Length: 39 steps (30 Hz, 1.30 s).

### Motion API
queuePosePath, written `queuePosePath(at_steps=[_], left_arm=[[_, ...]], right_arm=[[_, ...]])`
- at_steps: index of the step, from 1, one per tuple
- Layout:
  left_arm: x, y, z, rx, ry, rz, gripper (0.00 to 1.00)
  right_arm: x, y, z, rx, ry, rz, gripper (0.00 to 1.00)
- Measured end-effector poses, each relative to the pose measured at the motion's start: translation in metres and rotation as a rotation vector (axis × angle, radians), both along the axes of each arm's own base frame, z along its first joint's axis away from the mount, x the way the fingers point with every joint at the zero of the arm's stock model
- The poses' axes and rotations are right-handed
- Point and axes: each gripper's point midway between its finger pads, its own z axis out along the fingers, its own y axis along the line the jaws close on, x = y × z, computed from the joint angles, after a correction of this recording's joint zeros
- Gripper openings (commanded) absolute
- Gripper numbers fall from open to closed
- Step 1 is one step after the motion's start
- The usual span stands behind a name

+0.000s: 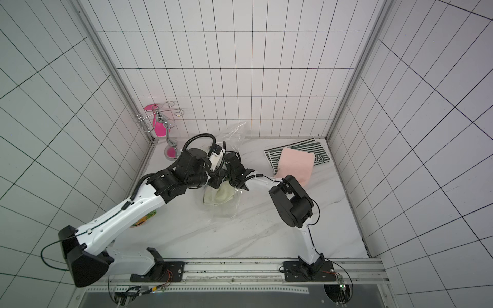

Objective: Place the folded towel into the vacuum bag
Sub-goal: Place the towel in the vacuum bag.

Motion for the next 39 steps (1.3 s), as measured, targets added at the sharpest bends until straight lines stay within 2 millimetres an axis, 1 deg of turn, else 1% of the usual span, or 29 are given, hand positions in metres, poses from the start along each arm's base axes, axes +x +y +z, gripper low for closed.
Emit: queuePosePath(at_steps=[4, 8, 11, 13, 14, 16, 17, 18, 20, 21, 24, 25, 26, 27, 30, 31, 33, 36, 37, 38, 39], left_arm=[[0.001, -0.002, 0.002, -0.008, -0.009, -0.002, 0.00], [-0.001, -0.003, 0.005, -0.017, -0.015, -0.008, 0.00], [0.001, -0.003, 0.007, -0.021, -0.023, 0.000, 0.00], [0.005, 0.000, 0.008, -0.019, -0.032, 0.018, 0.00], [0.007, 0.002, 0.008, -0.015, -0.039, 0.032, 0.00], [0.012, 0.007, 0.006, -0.001, -0.048, 0.060, 0.00], [0.015, 0.010, 0.003, 0.008, -0.049, 0.075, 0.00], [0.016, 0.014, 0.001, 0.015, -0.045, 0.088, 0.00], [0.018, 0.018, -0.005, 0.025, -0.033, 0.101, 0.00], [0.018, 0.019, -0.008, 0.026, -0.026, 0.103, 0.00], [0.017, 0.021, -0.012, 0.017, -0.007, 0.097, 0.00], [0.016, 0.021, -0.012, 0.013, -0.004, 0.092, 0.00], [0.016, 0.020, -0.011, 0.008, -0.001, 0.085, 0.00], [0.014, 0.018, -0.011, 0.003, 0.003, 0.075, 0.00], [0.009, 0.013, -0.010, -0.013, 0.013, 0.044, 0.00], [0.007, 0.012, -0.009, -0.020, 0.015, 0.034, 0.00], [0.004, 0.009, -0.007, -0.033, 0.019, 0.017, 0.00], [-0.001, 0.005, -0.004, -0.047, 0.023, -0.010, 0.00], [-0.003, 0.003, -0.003, -0.050, 0.022, -0.020, 0.00], [-0.007, 0.000, -0.002, -0.055, 0.022, -0.033, 0.00], [-0.011, -0.003, -0.001, -0.059, 0.023, -0.049, 0.00]], right_arm=[[0.001, 0.008, 0.010, -0.016, -0.044, 0.021, 0.04], [0.001, 0.010, 0.010, -0.038, -0.070, 0.024, 0.04], [0.009, 0.016, 0.012, -0.054, -0.083, 0.028, 0.04], [0.019, 0.026, 0.012, -0.067, -0.104, 0.033, 0.07], [0.026, 0.032, 0.010, -0.077, -0.114, 0.036, 0.13], [0.038, 0.041, 0.002, -0.106, -0.128, 0.041, 0.29], [0.042, 0.044, -0.003, -0.126, -0.131, 0.045, 0.39], [0.044, 0.045, -0.009, -0.141, -0.127, 0.044, 0.48], [0.039, 0.043, -0.022, -0.172, -0.100, 0.048, 0.61], [0.036, 0.041, -0.028, -0.184, -0.082, 0.049, 0.66], [0.024, 0.027, -0.042, -0.221, -0.026, 0.036, 0.74], [0.020, 0.022, -0.044, -0.230, -0.006, 0.031, 0.79], [0.014, 0.016, -0.045, -0.241, 0.012, 0.026, 0.81], [0.008, 0.009, -0.045, -0.251, 0.030, 0.022, 0.90], [-0.009, -0.012, -0.033, -0.265, 0.059, 0.008, 0.93], [-0.013, -0.018, -0.027, -0.268, 0.064, 0.004, 0.99], [-0.021, -0.031, -0.009, -0.261, 0.062, -0.003, 0.99], [-0.032, -0.046, 0.011, -0.250, 0.056, -0.005, 0.99], [-0.036, -0.049, 0.013, -0.248, 0.058, -0.005, 0.99], [-0.042, -0.054, 0.014, -0.248, 0.069, -0.001, 0.97], [-0.049, -0.059, 0.011, -0.251, 0.084, -0.003, 0.91]])
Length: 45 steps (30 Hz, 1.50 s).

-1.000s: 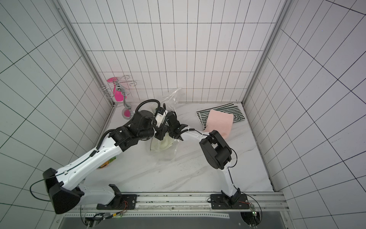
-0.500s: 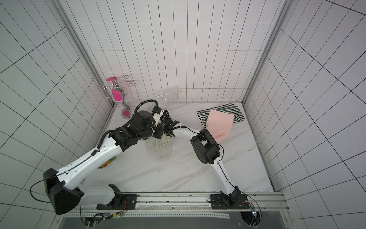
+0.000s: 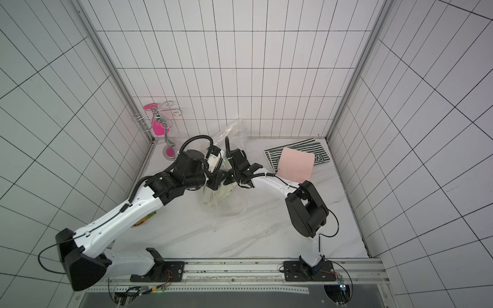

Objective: Place the folded towel into the vacuum bag
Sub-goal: Place the towel in the vacuum bag.

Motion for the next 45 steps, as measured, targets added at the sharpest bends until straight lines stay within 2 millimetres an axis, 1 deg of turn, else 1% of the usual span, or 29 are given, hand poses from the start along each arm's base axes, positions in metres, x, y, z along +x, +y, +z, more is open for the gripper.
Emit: queuePosePath(at_steps=[3, 5, 6, 7, 10, 12, 14, 16, 18, 20, 23, 26, 27, 28, 29, 30, 31, 32, 34, 37, 39, 41, 43, 45], left_arm=[[-0.012, -0.007, 0.006, -0.022, 0.002, -0.043, 0.00], [-0.019, -0.009, 0.010, -0.045, 0.004, -0.063, 0.00], [-0.023, -0.009, 0.010, -0.058, 0.008, -0.072, 0.00], [-0.027, -0.009, 0.009, -0.065, 0.014, -0.078, 0.00], [-0.035, -0.013, -0.004, -0.056, 0.044, -0.095, 0.00], [-0.041, -0.015, -0.016, -0.039, 0.067, -0.107, 0.00], [-0.044, -0.016, -0.021, -0.032, 0.081, -0.110, 0.00], [-0.044, -0.016, -0.021, -0.033, 0.083, -0.109, 0.00], [-0.044, -0.016, -0.021, -0.035, 0.087, -0.107, 0.00], [-0.045, -0.016, -0.021, -0.034, 0.089, -0.106, 0.00], [-0.047, -0.017, -0.023, -0.024, 0.090, -0.105, 0.00], [-0.048, -0.019, -0.026, -0.015, 0.091, -0.107, 0.00], [-0.048, -0.019, -0.026, -0.013, 0.091, -0.106, 0.00], [-0.048, -0.019, -0.027, -0.011, 0.092, -0.105, 0.00], [-0.048, -0.019, -0.027, -0.010, 0.091, -0.104, 0.00], [-0.048, -0.018, -0.027, -0.008, 0.091, -0.102, 0.00], [-0.048, -0.018, -0.027, -0.007, 0.091, -0.100, 0.00], [-0.047, -0.018, -0.028, -0.004, 0.092, -0.099, 0.00], [-0.047, -0.018, -0.028, -0.003, 0.091, -0.098, 0.00], [-0.047, -0.017, -0.028, 0.002, 0.087, -0.096, 0.00], [-0.048, -0.017, -0.029, 0.004, 0.086, -0.100, 0.00], [-0.049, -0.018, -0.028, 0.003, 0.086, -0.103, 0.00], [-0.050, -0.018, -0.027, 0.001, 0.085, -0.108, 0.00], [-0.050, -0.018, -0.025, -0.003, 0.083, -0.108, 0.00]], right_arm=[[-0.024, -0.021, -0.017, -0.014, 0.064, -0.033, 0.72], [-0.038, -0.034, -0.029, -0.009, 0.109, -0.070, 0.64], [-0.044, -0.040, -0.036, -0.003, 0.135, -0.094, 0.63], [-0.049, -0.045, -0.042, 0.005, 0.154, -0.117, 0.64], [-0.055, -0.053, -0.053, 0.032, 0.189, -0.182, 0.66], [-0.055, -0.052, -0.056, 0.068, 0.212, -0.220, 0.65], [-0.056, -0.050, -0.057, 0.105, 0.229, -0.243, 0.62], [-0.060, -0.044, -0.059, 0.144, 0.250, -0.244, 0.58], [-0.064, -0.033, -0.061, 0.188, 0.272, -0.243, 0.49], [-0.065, -0.025, -0.067, 0.215, 0.294, -0.239, 0.45], [-0.068, -0.015, -0.073, 0.236, 0.317, -0.229, 0.42], [-0.067, -0.014, -0.071, 0.246, 0.321, -0.231, 0.41], [-0.067, -0.014, -0.071, 0.243, 0.323, -0.233, 0.39], [-0.068, -0.014, -0.072, 0.238, 0.328, -0.235, 0.31], [-0.067, -0.015, -0.073, 0.233, 0.334, -0.239, 0.18], [-0.067, -0.014, -0.074, 0.227, 0.334, -0.240, 0.08], [-0.066, -0.014, -0.074, 0.224, 0.337, -0.242, 0.03], [-0.066, -0.014, -0.075, 0.221, 0.341, -0.247, 0.00], [-0.066, -0.016, -0.076, 0.205, 0.340, -0.247, 0.00], [-0.065, -0.019, -0.073, 0.168, 0.318, -0.240, 0.00], [-0.063, -0.027, -0.062, 0.143, 0.275, -0.240, 0.00], [-0.060, -0.036, -0.045, 0.129, 0.206, -0.239, 0.00], [-0.055, -0.043, -0.021, 0.134, 0.121, -0.234, 0.00], [-0.050, -0.049, -0.003, 0.138, 0.048, -0.237, 0.00]])
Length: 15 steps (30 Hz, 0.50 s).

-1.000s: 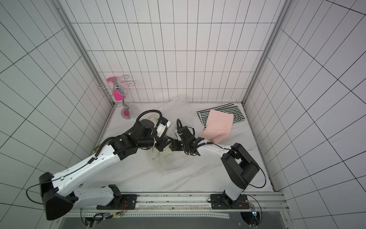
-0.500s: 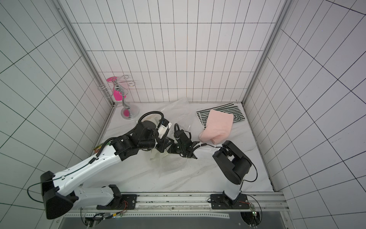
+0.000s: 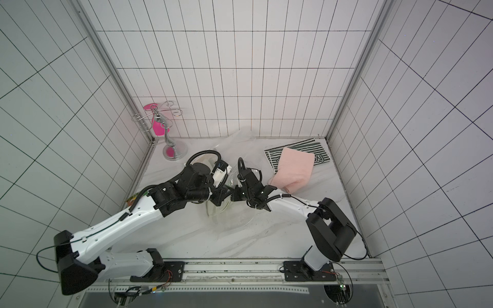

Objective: Place the folded towel into the vacuum bag
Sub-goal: Place the towel in the vacuum bag.

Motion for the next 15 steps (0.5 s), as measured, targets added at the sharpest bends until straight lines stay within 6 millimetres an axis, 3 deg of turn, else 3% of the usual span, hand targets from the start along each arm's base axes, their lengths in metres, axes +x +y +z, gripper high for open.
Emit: queuePosePath(at_steps=[3, 6, 9, 10, 12, 15], left_arm=[[0.000, 0.000, 0.004, -0.007, -0.006, 0.000, 0.00], [0.000, 0.000, 0.004, -0.007, -0.006, 0.000, 0.00], [0.000, 0.000, 0.003, -0.004, -0.002, -0.001, 0.00], [0.000, 0.000, 0.001, 0.001, 0.001, 0.000, 0.00], [0.000, -0.001, -0.003, 0.010, 0.010, -0.005, 0.00], [-0.003, -0.003, 0.000, 0.007, 0.006, -0.019, 0.00]], right_arm=[[0.007, -0.004, 0.000, -0.034, -0.049, -0.010, 0.00], [0.017, -0.012, -0.037, -0.091, -0.011, -0.042, 0.00], [0.018, -0.038, -0.084, -0.166, 0.061, -0.094, 0.00], [0.017, -0.043, -0.090, -0.183, 0.069, -0.104, 0.00], [0.019, -0.047, -0.085, -0.177, 0.052, -0.119, 0.00], [0.024, -0.054, -0.057, -0.133, 0.005, -0.140, 0.00]])
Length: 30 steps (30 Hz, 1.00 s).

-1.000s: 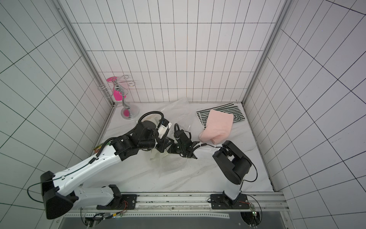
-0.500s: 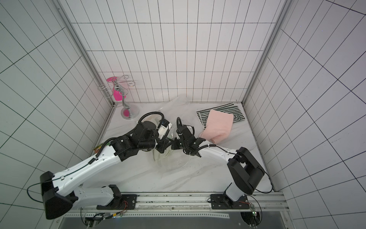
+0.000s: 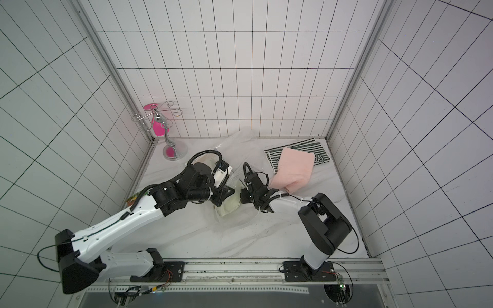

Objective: Place the folded towel into the vacuum bag
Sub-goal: Place the towel in the vacuum bag.

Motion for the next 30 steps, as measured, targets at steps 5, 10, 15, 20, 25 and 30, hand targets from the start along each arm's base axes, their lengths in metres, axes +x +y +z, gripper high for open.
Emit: queuePosePath(at_steps=[5, 10, 15, 20, 25, 30], left_arm=[[-0.005, -0.006, 0.004, -0.013, -0.007, -0.026, 0.00], [-0.008, -0.011, 0.005, -0.019, -0.011, -0.041, 0.00], [0.002, -0.014, -0.011, 0.020, 0.001, -0.016, 0.00], [0.010, -0.013, -0.011, 0.034, -0.015, 0.014, 0.00], [0.026, -0.002, 0.005, 0.021, -0.041, 0.082, 0.00], [0.030, 0.008, 0.013, 0.006, -0.052, 0.107, 0.00]], right_arm=[[0.010, 0.004, 0.063, 0.138, -0.137, 0.013, 0.00], [0.026, 0.013, 0.037, 0.136, -0.120, 0.010, 0.00], [0.032, -0.009, -0.014, 0.024, -0.027, -0.078, 0.36], [0.029, -0.019, 0.004, 0.027, -0.035, -0.085, 0.58], [0.009, -0.016, 0.040, 0.084, -0.076, -0.040, 0.59], [-0.026, -0.015, 0.043, 0.160, -0.059, 0.038, 0.62]])
